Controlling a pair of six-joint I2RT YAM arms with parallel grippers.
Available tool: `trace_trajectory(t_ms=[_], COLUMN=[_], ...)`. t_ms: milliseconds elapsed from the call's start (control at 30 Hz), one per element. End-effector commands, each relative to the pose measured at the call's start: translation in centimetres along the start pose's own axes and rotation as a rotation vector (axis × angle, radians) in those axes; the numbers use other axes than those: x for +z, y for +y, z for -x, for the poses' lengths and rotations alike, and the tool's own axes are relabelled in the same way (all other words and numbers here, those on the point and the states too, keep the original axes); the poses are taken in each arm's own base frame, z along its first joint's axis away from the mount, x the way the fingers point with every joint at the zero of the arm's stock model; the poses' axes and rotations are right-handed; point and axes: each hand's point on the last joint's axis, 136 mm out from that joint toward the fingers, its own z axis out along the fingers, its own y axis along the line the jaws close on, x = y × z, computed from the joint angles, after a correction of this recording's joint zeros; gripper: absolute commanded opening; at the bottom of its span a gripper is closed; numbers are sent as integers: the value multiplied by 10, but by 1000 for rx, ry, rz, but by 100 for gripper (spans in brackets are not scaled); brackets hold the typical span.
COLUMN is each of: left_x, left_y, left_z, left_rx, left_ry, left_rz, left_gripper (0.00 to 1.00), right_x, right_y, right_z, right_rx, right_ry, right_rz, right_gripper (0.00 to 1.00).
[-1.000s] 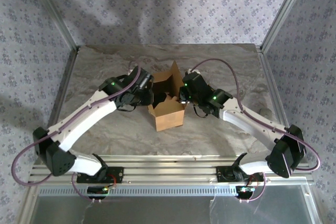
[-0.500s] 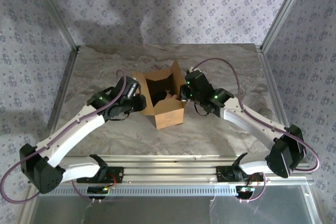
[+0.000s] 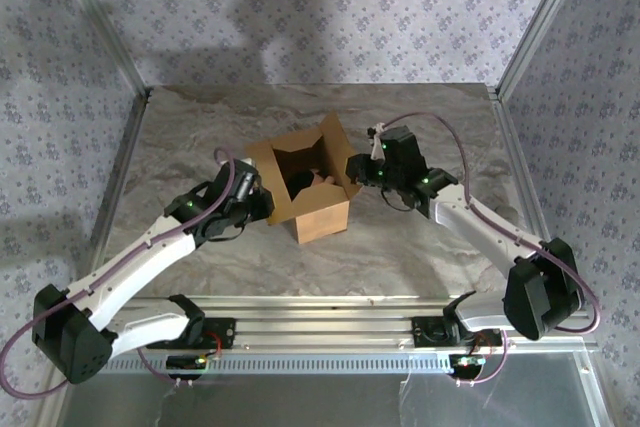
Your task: Unpack the express box
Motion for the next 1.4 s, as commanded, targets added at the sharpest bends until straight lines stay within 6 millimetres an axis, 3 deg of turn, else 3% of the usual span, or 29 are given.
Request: trace_trajectory(t_ms=[0, 267, 333, 400, 633, 867, 967, 1000, 1133, 1367], left_x=[10, 11, 11, 12, 11, 3, 2, 3, 4, 1], left_y=[26, 37, 39, 39, 34, 1, -9, -12, -28, -60], left_z=[-28, -41, -44, -47, -58, -65, -69, -71, -74, -71], left_rx=[10, -24, -32, -38, -95, -107, -103, -96, -65, 41], left_ry=[86, 96, 99, 106, 118, 90, 95, 99, 111, 117], left_rz=[79, 82, 85, 78, 46, -34, -48, -50, -63, -80], left_gripper=[16, 7, 6, 4, 2, 2, 2, 2, 2, 4], right_x=[16, 27, 31, 34, 45, 64, 73, 75, 84, 104], right_y=[-25, -46, -50, -56, -66, -59, -58, -51, -46, -38], right_z=[-31, -33, -35, -36, -26, -9, -9, 1, 9, 13], right_rx=[60, 148, 150, 156, 129, 105, 88, 67, 20, -40], right_ry=[117, 135, 146, 152, 180, 215, 251, 241, 246, 264], right_rz=[9, 31, 27, 9, -21, 2, -3, 6, -13, -47], right_gripper=[7, 10, 17, 35, 40, 41, 45, 48, 51, 51])
